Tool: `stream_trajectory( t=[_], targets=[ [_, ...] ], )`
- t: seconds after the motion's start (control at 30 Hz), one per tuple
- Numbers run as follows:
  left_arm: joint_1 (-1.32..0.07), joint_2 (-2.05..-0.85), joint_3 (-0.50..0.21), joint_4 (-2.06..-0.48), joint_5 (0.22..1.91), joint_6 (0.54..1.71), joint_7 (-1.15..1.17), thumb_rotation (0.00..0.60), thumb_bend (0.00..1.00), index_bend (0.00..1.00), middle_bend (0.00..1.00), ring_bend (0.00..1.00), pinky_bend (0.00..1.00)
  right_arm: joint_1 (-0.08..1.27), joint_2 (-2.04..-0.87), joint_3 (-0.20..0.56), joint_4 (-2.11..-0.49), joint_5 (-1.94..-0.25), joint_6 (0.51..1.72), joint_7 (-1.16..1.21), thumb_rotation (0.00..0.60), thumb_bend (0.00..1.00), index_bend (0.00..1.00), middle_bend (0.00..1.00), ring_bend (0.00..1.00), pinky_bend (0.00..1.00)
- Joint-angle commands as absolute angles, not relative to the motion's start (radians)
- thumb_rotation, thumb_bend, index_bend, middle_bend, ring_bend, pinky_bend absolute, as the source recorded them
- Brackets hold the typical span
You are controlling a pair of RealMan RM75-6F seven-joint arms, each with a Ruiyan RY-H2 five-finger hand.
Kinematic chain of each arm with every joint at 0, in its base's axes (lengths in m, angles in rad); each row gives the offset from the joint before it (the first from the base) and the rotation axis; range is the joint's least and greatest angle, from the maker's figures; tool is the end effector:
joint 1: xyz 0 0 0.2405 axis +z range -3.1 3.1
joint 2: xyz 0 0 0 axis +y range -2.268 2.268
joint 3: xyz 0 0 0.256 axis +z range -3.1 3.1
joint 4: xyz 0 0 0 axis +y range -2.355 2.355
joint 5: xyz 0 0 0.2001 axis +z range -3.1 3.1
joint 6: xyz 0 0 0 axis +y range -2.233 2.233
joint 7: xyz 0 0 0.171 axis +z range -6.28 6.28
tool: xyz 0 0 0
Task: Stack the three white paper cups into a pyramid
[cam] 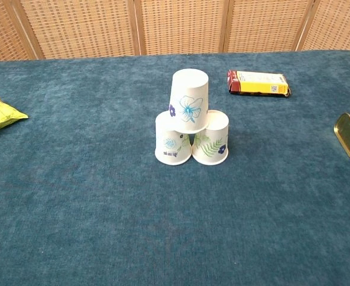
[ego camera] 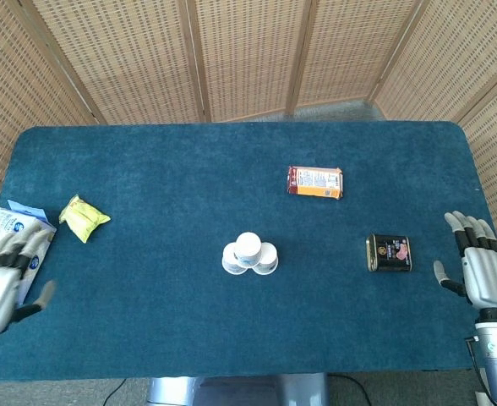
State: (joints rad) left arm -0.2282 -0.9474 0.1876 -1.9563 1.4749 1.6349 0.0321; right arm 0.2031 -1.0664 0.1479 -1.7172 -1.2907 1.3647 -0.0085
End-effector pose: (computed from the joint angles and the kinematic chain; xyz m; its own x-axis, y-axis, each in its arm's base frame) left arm -0.2474 0.1941 0.1868 0.2882 0.0516 0.9562 0.9567 -0.0577 -0.2852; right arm -0.2910 -0.2584 0.1833 0.3116 0.0078 0.9502 -0.9485 0.0623 0.3105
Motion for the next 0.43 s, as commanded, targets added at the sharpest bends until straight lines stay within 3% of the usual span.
stream_trajectory(
  t=[0.03, 0.43],
  targets=[
    [-0.114, -0.962, 0.224, -1.856, 1.486, 1.720, -0.070, 0.600, 0.48, 0.00, 0.00, 0.00, 0.00, 0.197, -1.073, 0.151, -1.711, -1.297, 1.379, -0.006, 0.600, 0.45, 0.00, 0.00, 0.00, 0.00],
    [-0.022, -1.023, 0.178, -1.740, 1.478, 1.698, -0.170, 0.600, 0.48, 0.00, 0.00, 0.00, 0.00, 0.173, -1.088, 0.156, -1.696, -1.291, 1.403, 0.010, 0.600, 0.45, 0.00, 0.00, 0.00, 0.00]
  ],
)
